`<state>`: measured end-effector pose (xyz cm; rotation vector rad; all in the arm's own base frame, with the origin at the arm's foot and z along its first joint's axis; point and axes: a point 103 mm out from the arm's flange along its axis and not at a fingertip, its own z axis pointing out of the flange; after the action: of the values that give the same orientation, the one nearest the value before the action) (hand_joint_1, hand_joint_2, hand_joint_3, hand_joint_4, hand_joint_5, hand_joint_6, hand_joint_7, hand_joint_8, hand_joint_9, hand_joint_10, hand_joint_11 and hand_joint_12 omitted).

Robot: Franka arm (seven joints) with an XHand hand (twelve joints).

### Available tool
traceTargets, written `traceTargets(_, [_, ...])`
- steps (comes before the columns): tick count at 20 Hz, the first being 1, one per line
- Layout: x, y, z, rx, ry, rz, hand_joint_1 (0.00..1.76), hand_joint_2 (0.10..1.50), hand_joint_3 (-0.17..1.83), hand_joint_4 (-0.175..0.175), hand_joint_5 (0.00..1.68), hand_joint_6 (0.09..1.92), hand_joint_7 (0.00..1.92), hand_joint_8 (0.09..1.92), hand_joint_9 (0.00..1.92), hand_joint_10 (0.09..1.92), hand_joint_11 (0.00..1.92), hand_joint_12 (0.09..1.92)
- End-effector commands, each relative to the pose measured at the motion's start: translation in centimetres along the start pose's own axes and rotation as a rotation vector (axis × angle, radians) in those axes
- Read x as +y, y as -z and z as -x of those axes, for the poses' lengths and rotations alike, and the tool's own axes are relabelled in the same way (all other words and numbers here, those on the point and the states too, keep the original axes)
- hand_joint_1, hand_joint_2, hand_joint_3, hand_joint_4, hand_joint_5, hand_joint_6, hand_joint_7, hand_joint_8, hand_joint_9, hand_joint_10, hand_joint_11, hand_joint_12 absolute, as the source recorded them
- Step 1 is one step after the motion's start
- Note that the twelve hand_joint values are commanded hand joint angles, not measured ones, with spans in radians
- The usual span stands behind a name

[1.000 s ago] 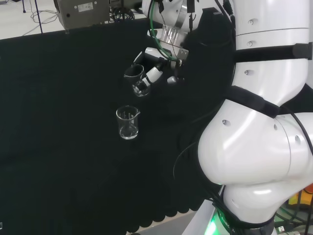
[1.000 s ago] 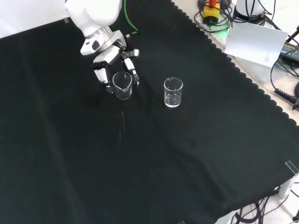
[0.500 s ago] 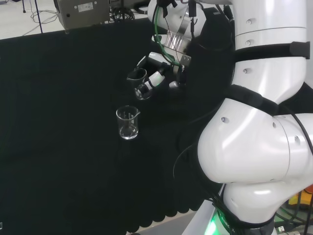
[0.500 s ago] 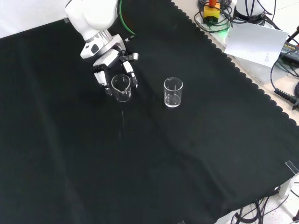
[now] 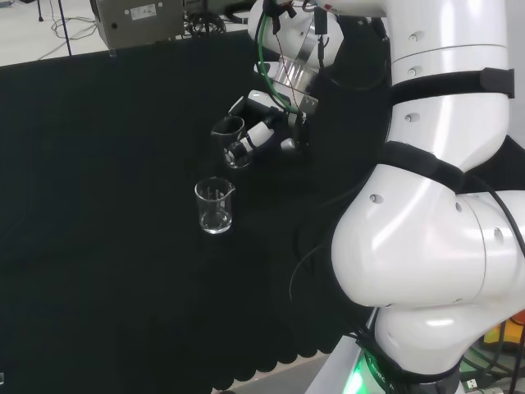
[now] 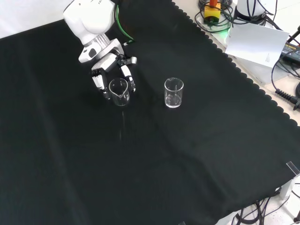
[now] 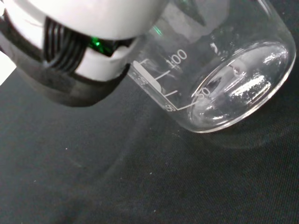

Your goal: Place the beaker back on the table.

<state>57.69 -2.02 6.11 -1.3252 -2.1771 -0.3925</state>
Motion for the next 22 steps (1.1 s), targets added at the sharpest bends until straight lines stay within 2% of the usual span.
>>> traceTargets(1, [0.1, 0.0, 0.3, -0.011, -0.008, -0.004, 1.30, 0.93, 0.14, -0.175, 1.23, 0.59, 1.28, 0.56, 1.55, 0.09, 1.26, 0.75])
traceTargets(4, [0.1, 0.0, 0.3, -0.031, -0.011, -0.017, 1.29, 1.01, 0.04, -0.175, 1.14, 0.72, 1.18, 0.70, 1.49, 0.09, 1.21, 0.79])
traceTargets(6, [0.0, -0.2, 0.4, -0.051, -0.011, -0.032, 1.18, 1.04, 0.01, -0.053, 1.12, 0.77, 1.14, 0.66, 1.44, 0.09, 1.13, 0.86])
traceTargets(7, [-0.1, -0.3, 0.4, -0.054, -0.012, -0.043, 1.15, 1.04, 0.01, -0.015, 1.12, 0.77, 1.13, 0.63, 1.43, 0.09, 1.11, 0.88])
traceTargets(9, [-0.4, -0.5, 0.6, -0.044, -0.012, -0.064, 1.12, 0.99, -0.04, 0.026, 0.92, 0.73, 0.98, 0.59, 1.30, 0.09, 0.94, 0.98])
traceTargets(12, [-0.7, -0.5, 0.6, -0.033, -0.009, -0.075, 1.03, 0.95, -0.13, -0.002, 0.51, 0.63, 0.65, 0.58, 0.99, 0.09, 0.52, 1.22])
traceTargets(13, [-0.8, -0.4, 0.5, -0.037, -0.006, -0.079, 1.01, 0.95, -0.15, -0.012, 0.44, 0.57, 0.57, 0.60, 0.93, 0.09, 0.44, 1.27])
traceTargets(18, [-1.1, 0.3, -0.4, -0.071, 0.007, -0.073, 0.97, 0.94, -0.17, -0.030, 0.34, 0.45, 0.45, 0.63, 0.83, 0.09, 0.33, 1.32])
traceTargets(22, [-1.3, 0.9, -1.4, -0.093, 0.021, -0.082, 0.93, 0.91, -0.17, -0.046, 0.34, 0.32, 0.39, 0.65, 0.77, 0.09, 0.26, 1.35])
